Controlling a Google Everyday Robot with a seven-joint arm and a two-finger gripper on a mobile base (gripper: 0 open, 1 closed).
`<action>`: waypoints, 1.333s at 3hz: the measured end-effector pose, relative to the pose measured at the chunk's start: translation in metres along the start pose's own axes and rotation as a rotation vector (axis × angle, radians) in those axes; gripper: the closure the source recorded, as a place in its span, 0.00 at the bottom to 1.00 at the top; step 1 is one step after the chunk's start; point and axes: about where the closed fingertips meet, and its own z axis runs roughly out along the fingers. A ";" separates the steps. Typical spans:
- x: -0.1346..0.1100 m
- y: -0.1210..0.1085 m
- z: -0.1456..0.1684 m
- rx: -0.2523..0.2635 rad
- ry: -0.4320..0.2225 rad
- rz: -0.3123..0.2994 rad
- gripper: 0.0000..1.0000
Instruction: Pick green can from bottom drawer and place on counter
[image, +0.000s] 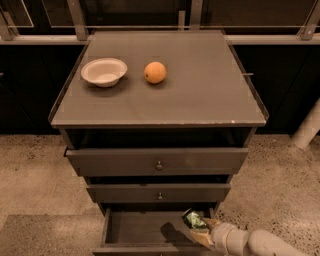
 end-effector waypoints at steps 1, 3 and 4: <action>-0.031 0.014 -0.046 -0.025 0.004 -0.152 1.00; -0.131 0.000 -0.153 -0.055 -0.073 -0.464 1.00; -0.137 0.007 -0.161 -0.112 -0.078 -0.489 1.00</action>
Offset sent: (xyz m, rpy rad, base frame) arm -0.0214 -0.0456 0.2460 -0.2467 -0.3199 0.4520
